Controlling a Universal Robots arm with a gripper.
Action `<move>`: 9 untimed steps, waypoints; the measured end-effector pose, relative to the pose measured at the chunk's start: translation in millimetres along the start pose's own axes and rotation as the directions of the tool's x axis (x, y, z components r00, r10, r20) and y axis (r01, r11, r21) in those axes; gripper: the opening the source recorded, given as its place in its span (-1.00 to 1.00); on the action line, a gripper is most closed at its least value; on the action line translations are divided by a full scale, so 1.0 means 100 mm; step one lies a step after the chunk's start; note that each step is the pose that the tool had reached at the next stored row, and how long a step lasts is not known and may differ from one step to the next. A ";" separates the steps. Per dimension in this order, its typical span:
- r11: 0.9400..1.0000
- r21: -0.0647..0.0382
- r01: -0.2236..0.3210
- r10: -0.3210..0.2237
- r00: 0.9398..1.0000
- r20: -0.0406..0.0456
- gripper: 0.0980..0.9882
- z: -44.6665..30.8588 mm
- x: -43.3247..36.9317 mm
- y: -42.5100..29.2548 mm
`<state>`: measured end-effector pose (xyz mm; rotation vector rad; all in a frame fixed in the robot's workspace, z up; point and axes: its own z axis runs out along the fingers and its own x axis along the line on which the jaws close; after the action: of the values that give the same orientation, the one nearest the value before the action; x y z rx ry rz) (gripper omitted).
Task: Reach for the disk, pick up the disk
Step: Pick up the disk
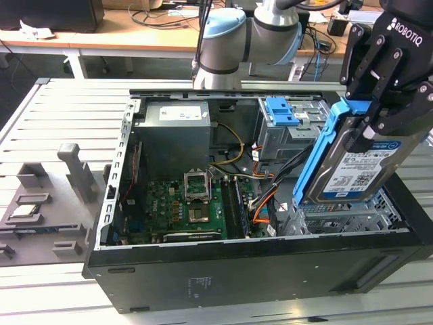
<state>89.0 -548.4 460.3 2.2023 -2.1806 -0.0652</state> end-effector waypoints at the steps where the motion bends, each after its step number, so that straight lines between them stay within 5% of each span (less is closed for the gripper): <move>1: 1.000 0.000 0.000 0.000 1.000 0.000 -0.39 0.007 -0.003 -0.012; 9: 1.000 -0.003 0.000 0.000 1.000 -0.003 -0.39 0.103 -0.016 -0.110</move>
<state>99.4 -546.6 449.4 2.1988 -2.1774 -0.0648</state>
